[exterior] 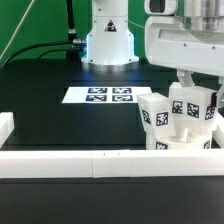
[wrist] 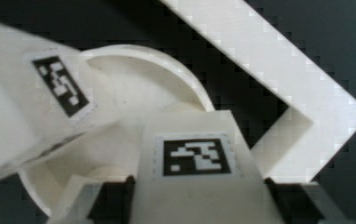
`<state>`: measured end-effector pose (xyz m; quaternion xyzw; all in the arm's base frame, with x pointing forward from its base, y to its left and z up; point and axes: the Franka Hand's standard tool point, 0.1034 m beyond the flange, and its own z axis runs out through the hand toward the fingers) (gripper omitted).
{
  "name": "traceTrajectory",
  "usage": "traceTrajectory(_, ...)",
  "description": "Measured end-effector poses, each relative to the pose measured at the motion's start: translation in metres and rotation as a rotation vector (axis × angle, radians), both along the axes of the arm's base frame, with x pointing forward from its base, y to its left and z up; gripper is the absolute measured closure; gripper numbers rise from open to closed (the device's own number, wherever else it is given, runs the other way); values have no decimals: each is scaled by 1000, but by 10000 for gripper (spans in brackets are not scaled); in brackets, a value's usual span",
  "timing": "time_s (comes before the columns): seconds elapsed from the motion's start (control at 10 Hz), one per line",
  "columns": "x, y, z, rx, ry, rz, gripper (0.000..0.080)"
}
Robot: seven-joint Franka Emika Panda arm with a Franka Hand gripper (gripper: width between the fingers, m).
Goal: Assemble stool
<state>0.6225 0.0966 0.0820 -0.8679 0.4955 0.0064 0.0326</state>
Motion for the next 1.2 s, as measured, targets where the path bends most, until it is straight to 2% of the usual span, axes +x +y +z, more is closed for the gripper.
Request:
traceTrajectory(0.2,4,-5,-1,23,16,-320,462)
traceTrajectory(0.4,10,-2,0,73,-2,-626,462)
traceTrajectory(0.5,15,-3,0,106,-40,-747,462)
traceTrajectory(0.7,16,1,0,122,-64,-876,462)
traceTrajectory(0.8,16,2,0,127,-60,-901,410)
traceTrajectory(0.9,16,2,0,126,-61,-889,410)
traceTrajectory(1.0,15,4,0,125,-58,-867,270)
traceTrajectory(1.1,14,8,6,127,-49,-823,172)
traceTrajectory(1.2,15,10,11,127,-60,-748,172)
